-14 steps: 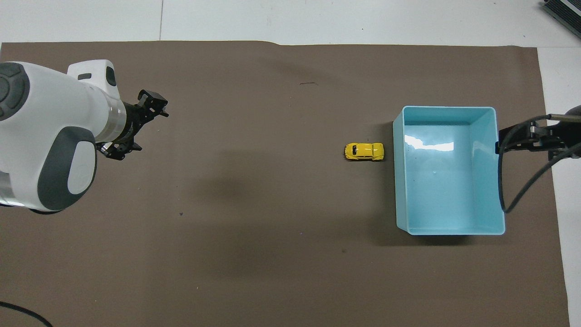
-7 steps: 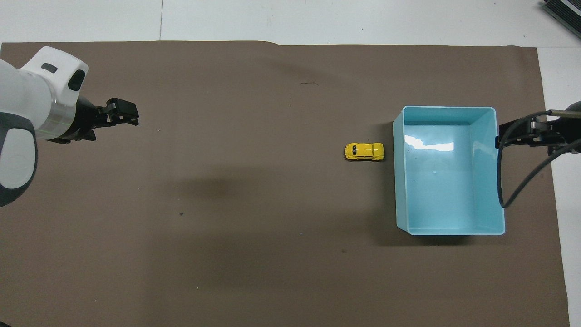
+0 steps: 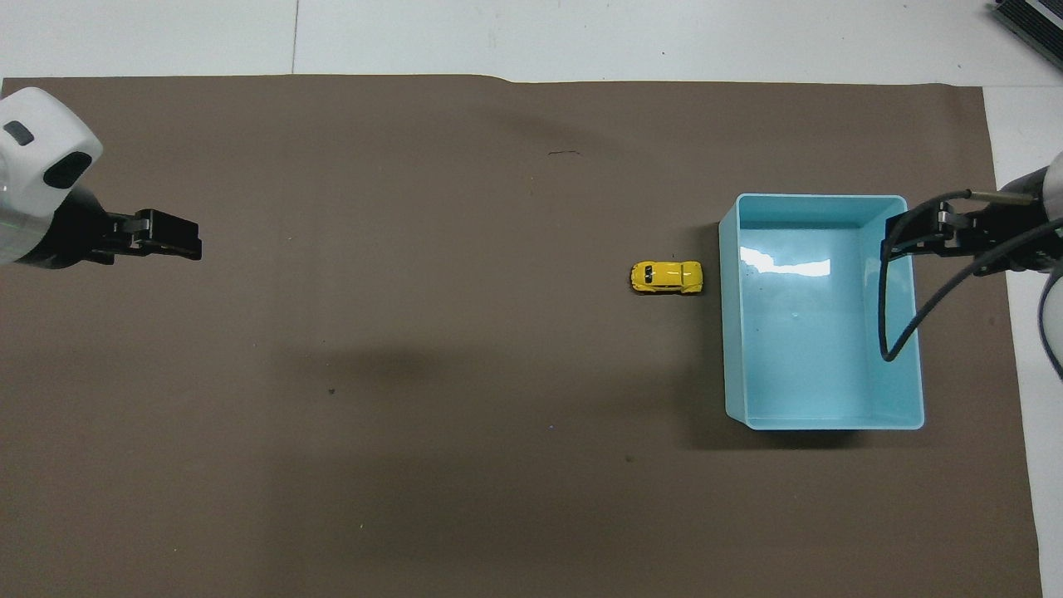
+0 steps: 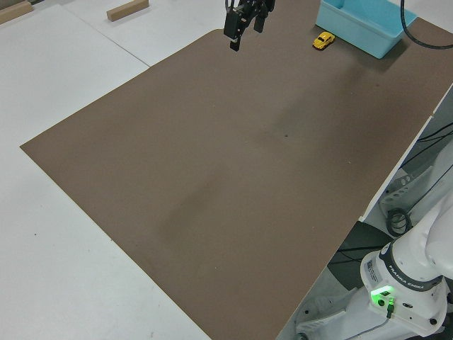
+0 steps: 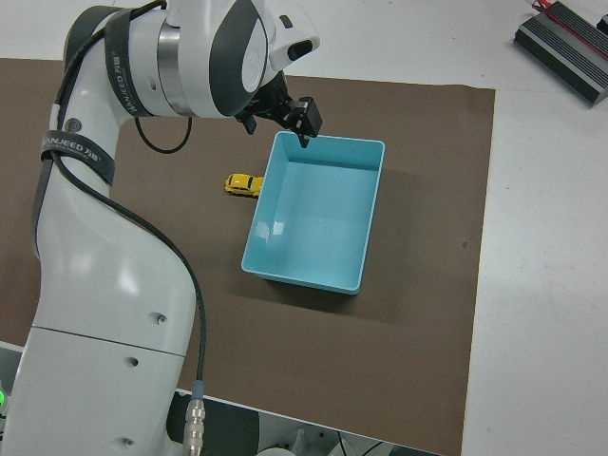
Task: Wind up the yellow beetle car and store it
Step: 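Move the right gripper to the car beside the blue box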
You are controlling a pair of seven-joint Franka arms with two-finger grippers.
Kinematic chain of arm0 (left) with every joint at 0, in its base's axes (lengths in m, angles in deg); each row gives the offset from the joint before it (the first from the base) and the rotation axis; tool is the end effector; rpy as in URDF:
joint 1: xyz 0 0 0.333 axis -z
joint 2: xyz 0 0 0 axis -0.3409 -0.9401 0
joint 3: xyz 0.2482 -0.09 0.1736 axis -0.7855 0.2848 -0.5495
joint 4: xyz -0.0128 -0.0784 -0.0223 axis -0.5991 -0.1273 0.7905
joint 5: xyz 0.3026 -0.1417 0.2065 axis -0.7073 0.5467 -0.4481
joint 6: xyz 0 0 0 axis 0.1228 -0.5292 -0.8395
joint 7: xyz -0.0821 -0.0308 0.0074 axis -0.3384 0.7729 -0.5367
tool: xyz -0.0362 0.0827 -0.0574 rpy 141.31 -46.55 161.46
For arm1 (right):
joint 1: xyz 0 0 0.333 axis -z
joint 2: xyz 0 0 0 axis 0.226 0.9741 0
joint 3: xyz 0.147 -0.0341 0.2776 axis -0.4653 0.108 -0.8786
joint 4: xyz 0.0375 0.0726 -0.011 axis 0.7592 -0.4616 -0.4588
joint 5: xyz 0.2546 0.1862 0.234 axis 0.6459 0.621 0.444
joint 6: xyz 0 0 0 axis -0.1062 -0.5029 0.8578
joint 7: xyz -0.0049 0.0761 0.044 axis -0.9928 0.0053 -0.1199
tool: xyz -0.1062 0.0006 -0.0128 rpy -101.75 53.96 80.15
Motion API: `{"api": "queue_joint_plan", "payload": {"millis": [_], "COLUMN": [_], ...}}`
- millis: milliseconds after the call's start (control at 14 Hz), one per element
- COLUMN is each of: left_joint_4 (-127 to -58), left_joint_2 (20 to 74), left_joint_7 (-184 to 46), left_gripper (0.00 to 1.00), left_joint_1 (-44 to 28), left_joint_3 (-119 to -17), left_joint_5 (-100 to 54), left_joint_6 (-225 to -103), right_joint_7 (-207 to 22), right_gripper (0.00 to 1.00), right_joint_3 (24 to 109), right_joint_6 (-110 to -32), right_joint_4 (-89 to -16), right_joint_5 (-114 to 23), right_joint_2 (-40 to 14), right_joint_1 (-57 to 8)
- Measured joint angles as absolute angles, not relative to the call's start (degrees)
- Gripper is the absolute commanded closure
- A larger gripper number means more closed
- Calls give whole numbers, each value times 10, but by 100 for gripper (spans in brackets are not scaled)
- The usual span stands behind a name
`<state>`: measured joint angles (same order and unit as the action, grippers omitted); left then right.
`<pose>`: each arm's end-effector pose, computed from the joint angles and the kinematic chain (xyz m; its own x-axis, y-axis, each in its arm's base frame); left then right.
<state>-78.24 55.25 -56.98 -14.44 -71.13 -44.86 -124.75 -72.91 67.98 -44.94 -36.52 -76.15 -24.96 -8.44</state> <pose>0.5713 -0.0596 0.5834 0.9986 -0.0284 0.0455 -0.0310 -0.9979 0.0562 0.5753 0.0105 0.6082 0.9829 -0.1841 -0.0056 -0.1841 -0.9829 -0.0025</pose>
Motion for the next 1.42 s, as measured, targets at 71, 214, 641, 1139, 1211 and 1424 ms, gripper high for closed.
{"api": "queue_joint_plan", "payload": {"millis": [71, 214, 641, 1139, 1211, 1424], "left_joint_4": [-775, -763, -743, -743, -743, -743], "left_joint_2": [559, 574, 614, 624, 624, 624], "left_joint_7": [-569, -568, -546, -545, -545, -545], "left_gripper": [0, 0, 0, 0, 0, 0], "left_joint_1": [-144, -145, -145, -145, -145, -145], "left_joint_3": [-711, -712, -713, -711, -711, -711], "left_joint_5": [-449, -453, -474, -474, -474, -474], "left_joint_6": [-1233, -1205, -1131, -1126, -1126, -1125], "right_joint_7": [-716, -672, -522, -267, -224, -85], "right_gripper": [0, 0, 0, 0, 0, 0], "right_joint_3": [679, 679, 678, 678, 678, 678], "right_joint_6": [-452, -466, -494, -508, -511, -540], "right_joint_4": [-365, -365, -368, -375, -378, -395], "right_joint_5": [-761, -761, -761, -762, -762, -776], "right_joint_2": [-246, -240, -222, -206, -204, -193], "right_joint_1": [-90, -111, -161, -195, -202, -222]}}
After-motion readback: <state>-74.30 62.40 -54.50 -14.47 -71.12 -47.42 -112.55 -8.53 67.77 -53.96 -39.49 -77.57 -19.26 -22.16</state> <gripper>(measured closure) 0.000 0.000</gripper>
